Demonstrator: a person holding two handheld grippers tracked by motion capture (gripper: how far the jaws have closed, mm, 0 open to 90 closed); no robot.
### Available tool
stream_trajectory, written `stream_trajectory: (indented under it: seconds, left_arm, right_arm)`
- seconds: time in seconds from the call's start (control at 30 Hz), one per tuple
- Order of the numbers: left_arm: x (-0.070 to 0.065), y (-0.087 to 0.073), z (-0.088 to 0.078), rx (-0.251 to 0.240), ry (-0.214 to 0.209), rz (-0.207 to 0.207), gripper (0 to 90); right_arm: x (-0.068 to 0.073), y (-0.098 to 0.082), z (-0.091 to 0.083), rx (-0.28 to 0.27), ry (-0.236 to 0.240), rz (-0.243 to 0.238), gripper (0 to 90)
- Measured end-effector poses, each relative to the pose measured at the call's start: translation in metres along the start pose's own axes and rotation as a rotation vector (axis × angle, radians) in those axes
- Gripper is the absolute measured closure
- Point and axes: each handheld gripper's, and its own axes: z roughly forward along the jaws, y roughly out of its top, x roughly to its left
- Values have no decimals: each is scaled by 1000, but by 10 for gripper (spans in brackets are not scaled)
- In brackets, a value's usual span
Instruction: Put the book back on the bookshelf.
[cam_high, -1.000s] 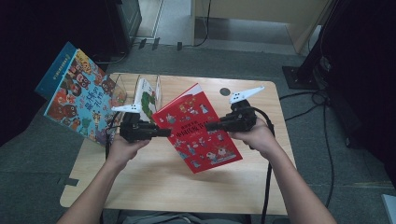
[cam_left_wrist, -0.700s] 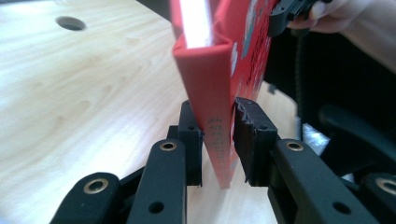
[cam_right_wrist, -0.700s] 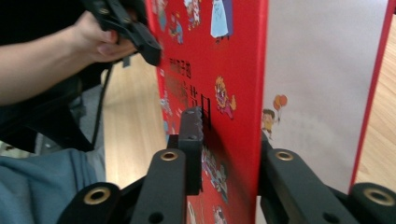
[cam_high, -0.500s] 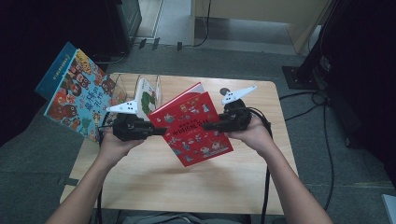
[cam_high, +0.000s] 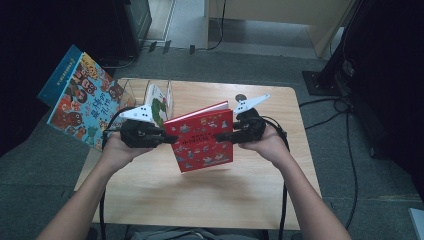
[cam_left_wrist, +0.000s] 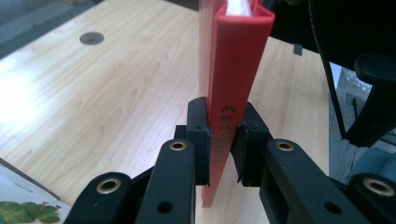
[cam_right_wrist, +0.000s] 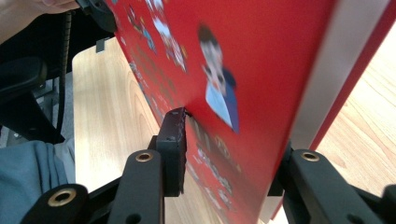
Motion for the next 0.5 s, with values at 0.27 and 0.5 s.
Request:
stream_trajectory:
  seconds: [0.27,0.5]
  left_arm:
    - [5,2,4,69,-18,-29,786]
    - [10,6,3,131,-39,-55,773]
  right_arm:
    - [-1,-5,7,14,-6,-13,615]
    - [-2,-6,11,-12,7,-4,611]
